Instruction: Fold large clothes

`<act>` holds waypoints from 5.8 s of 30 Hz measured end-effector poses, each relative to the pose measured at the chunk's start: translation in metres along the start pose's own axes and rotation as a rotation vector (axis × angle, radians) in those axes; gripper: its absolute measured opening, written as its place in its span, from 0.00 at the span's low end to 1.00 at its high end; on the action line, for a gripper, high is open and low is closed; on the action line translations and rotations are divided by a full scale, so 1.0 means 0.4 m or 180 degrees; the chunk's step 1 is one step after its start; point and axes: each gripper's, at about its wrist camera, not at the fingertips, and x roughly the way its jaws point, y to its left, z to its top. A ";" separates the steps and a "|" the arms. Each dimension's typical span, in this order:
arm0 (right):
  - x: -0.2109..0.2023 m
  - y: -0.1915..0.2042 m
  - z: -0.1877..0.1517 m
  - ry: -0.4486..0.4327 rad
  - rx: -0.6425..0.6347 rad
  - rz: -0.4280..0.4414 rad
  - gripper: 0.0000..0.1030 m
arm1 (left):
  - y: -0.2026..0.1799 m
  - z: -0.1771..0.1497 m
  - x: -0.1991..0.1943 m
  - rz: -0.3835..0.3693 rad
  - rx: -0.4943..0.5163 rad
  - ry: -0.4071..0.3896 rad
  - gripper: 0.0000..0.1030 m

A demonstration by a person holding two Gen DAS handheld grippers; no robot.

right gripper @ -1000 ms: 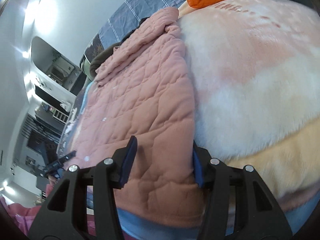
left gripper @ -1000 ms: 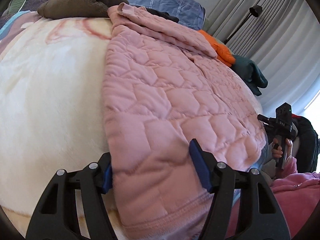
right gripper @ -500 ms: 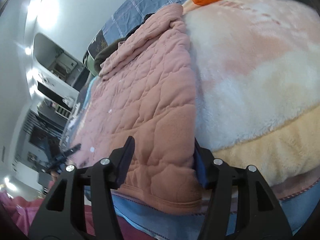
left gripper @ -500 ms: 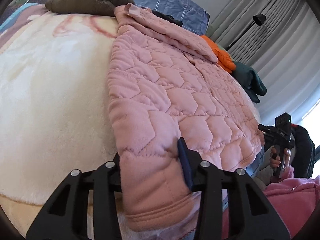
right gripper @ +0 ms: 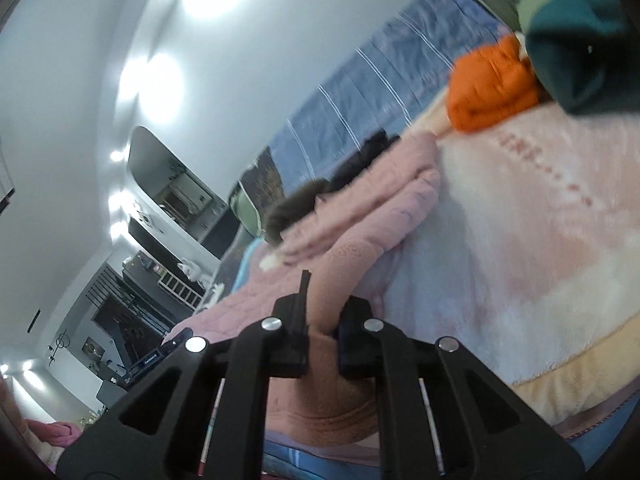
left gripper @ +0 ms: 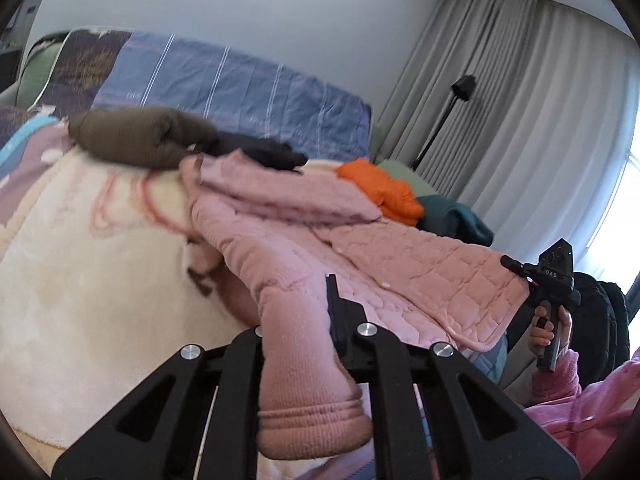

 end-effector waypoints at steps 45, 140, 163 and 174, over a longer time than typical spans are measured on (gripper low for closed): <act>0.510 -0.282 0.247 0.0191 0.0094 -0.0963 0.13 | 0.289 0.201 0.524 0.0886 -0.0353 0.0562 0.18; 0.938 -0.151 0.187 0.0880 -0.1313 -0.1530 0.46 | 0.184 0.206 0.765 0.1430 0.0513 0.0660 0.42; 1.140 -0.066 0.138 0.1143 -0.1305 -0.1732 0.51 | 0.219 0.210 0.745 0.0867 0.0198 0.0506 0.55; 0.895 0.044 -0.023 0.0932 -0.1144 -0.1654 0.55 | 0.225 0.210 0.734 0.0774 0.0157 0.0459 0.55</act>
